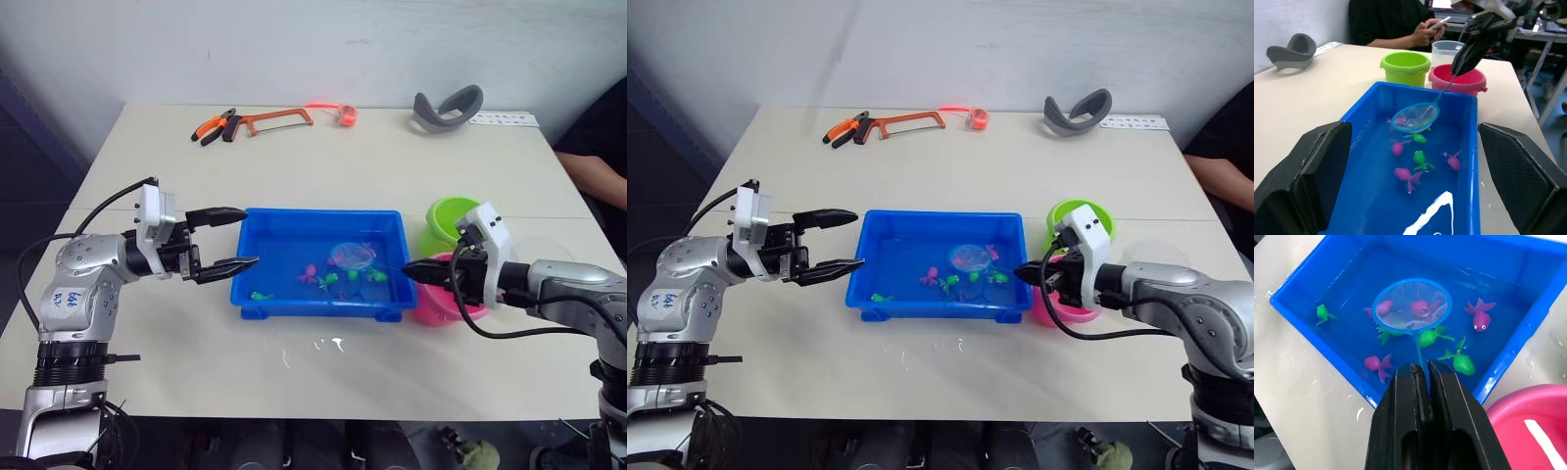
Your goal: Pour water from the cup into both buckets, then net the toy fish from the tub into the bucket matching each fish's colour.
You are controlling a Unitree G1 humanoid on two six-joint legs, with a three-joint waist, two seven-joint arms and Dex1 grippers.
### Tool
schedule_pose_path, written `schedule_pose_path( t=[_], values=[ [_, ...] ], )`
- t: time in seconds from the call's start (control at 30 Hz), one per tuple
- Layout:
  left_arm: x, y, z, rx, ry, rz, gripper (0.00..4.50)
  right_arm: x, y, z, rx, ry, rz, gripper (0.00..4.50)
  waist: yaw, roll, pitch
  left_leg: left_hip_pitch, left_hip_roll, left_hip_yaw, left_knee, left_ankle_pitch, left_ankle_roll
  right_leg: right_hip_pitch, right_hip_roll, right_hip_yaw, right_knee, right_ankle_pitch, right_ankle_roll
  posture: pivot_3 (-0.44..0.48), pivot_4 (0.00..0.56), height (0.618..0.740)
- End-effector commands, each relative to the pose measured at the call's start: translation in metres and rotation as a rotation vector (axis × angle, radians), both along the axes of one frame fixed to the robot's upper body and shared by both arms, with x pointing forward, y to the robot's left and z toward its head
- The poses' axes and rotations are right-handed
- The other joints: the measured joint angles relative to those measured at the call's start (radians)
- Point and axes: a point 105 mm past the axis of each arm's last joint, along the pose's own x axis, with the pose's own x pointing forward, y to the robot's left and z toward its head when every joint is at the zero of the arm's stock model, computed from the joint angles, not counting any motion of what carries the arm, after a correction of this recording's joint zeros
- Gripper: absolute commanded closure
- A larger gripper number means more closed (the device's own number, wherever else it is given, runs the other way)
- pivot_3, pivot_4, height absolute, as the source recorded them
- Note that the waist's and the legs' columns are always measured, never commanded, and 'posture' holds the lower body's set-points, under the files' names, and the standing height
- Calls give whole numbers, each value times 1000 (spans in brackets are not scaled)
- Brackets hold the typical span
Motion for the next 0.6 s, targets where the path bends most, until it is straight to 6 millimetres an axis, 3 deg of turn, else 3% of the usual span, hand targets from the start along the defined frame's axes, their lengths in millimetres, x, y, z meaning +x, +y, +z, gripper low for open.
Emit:
schedule_pose_path(
  t=[0.03, 0.6],
  values=[
    [-7, -8, 7, 9, -33, -54, 23, 7, -3, 4, -11, -21, -40, 4500, 0, 0, 0, 0, 0, 0, 0, 0, 0, 0, 0, 0, 0, 0, 0, 0, 150, 740],
    [-13, -18, 8, 14, -28, -95, 23, 17, -4, -10, 10, 109, -109, 4500, 0, 0, 0, 0, 0, 0, 0, 0, 0, 0, 1, 0, 0, 0, 0, 0, 150, 740]
  ],
)
